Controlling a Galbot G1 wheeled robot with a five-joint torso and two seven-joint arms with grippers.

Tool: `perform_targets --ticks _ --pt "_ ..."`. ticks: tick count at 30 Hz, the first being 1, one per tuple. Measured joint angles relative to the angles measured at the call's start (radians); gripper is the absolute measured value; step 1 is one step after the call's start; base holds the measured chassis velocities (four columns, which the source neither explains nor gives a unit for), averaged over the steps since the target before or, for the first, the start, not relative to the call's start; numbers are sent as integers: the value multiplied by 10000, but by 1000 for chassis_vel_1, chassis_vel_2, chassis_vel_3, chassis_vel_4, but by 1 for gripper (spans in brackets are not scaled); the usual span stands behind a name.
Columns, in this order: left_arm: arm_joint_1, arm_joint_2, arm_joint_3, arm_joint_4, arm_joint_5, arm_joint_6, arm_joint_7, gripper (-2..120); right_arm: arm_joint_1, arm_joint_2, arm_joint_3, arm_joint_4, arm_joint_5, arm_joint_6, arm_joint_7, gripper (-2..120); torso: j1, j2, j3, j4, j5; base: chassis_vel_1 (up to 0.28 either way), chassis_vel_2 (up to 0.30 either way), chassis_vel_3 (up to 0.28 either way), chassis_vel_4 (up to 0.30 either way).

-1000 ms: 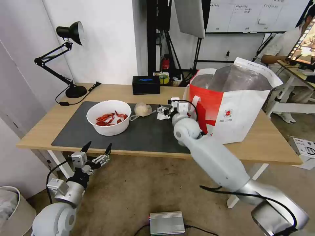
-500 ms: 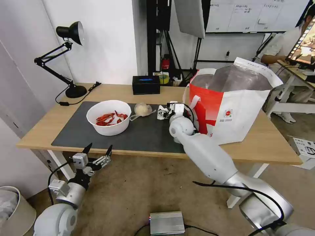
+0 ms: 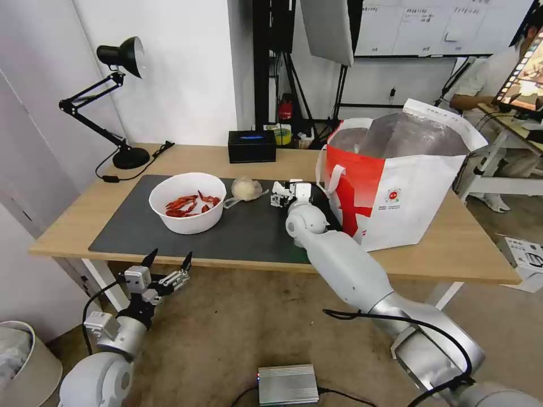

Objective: Pick up the trash from the table and place it into the takeout bag.

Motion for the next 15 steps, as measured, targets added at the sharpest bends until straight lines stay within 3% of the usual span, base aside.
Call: perform_targets --ticks 6,10,15 --pt "-4 -11 -8 8 -12 -10 1 100 9 90 55 -80 36 -31 35 96 0 0 0 0 0 0 0 0 0" --pt "14 -42 -14 11 -17 -30 5 100 -15 109 90 -89 122 -53 122 76 -2 1 -2 -3 -1 0 0 0 0" --pt "53 -120 23 18 -8 -46 7 100 -67 119 130 -92 151 -52 180 61 -3 2 -3 -5 -2 0 0 0 0"
